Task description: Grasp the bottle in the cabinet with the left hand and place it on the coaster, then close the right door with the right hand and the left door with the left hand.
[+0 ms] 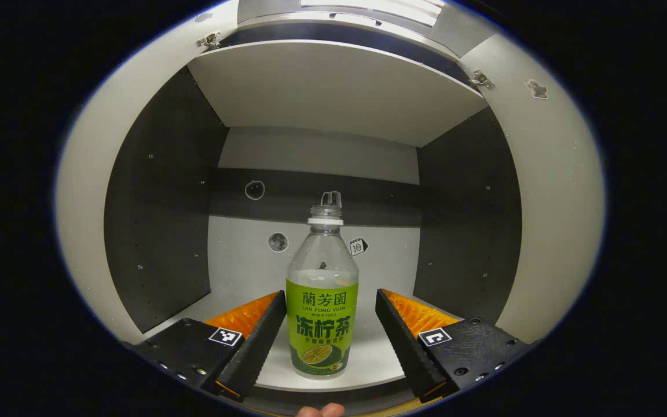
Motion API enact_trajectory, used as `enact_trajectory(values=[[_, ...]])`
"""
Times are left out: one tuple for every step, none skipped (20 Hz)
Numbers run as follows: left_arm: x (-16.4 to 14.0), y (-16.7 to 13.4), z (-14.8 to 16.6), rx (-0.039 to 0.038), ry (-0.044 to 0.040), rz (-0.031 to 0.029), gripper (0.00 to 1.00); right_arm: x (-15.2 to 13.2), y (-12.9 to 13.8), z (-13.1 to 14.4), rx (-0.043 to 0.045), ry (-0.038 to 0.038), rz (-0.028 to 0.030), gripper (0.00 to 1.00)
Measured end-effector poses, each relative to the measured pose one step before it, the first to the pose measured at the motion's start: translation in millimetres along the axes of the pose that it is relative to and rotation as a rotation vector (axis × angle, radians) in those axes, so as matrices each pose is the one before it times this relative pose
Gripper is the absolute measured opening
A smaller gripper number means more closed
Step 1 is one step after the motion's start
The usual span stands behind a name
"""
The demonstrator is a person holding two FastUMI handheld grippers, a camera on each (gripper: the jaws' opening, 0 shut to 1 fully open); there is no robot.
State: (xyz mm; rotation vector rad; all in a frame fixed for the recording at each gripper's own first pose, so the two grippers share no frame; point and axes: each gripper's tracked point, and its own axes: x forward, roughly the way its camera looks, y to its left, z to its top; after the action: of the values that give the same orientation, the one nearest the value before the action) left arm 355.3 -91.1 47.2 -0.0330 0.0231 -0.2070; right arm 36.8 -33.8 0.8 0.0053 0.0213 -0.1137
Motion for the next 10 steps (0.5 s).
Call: enact_trajectory(values=[[3.99, 2.66, -1.00, 0.00050, 0.00351, 0.00996, 0.95, 1.17, -1.82, 0.90, -0.00208, -0.00434, -0.00552, 0.84], [3.53, 1.68, -1.29, 0.00111, 0.00562, 0.00748, 0.94, 0.83, -1.74, 1.39, -0.00111, -0.00392, -0.00509, 0.84], [3.29, 0.88, -1.85, 0.00031, 0.00563, 0.00415, 0.95, 0.10, -0.79, -0.78, 0.00066, -0.00176, -0.00389, 0.84], [3.17, 1.00, -2.03, -0.00139, 0.01080, 0.00375, 0.94, -0.07, -1.23, 0.14, 0.00260, -0.00108, -0.00211, 0.84], [4.33, 0.79, -1.39, -0.00373, 0.00877, 0.00062, 0.95, 0.93, -0.85, -1.07, 0.00272, 0.00113, -0.00194, 0.84], [4.05, 1.92, -0.91, -0.00361, 0.00657, 0.00417, 0.95, 0.87, -0.49, -0.36, 0.00217, 0.00279, -0.00129, 0.84], [2.82, -0.21, -1.44, -0.00158, 0.00435, 0.00188, 0.95, -0.02, -0.44, -0.61, 0.00136, 0.00160, -0.00035, 0.84], [3.44, -0.47, -1.33, 0.00189, 0.00553, 0.00031, 0.95, 0.17, -0.63, 0.12, 0.00017, 0.00054, -0.00045, 0.84], [1.60, 0.00, -0.71, 0.00246, 0.00330, -0.00179, 0.95, 0.79, -0.10, 0.54, -0.00045, -0.00126, -0.00007, 0.84], [1.47, -0.71, 1.04, 0.00456, -0.00073, -0.00312, 0.94, 0.79, 0.03, 0.56, -0.00076, -0.00189, 0.00038, 0.84]])
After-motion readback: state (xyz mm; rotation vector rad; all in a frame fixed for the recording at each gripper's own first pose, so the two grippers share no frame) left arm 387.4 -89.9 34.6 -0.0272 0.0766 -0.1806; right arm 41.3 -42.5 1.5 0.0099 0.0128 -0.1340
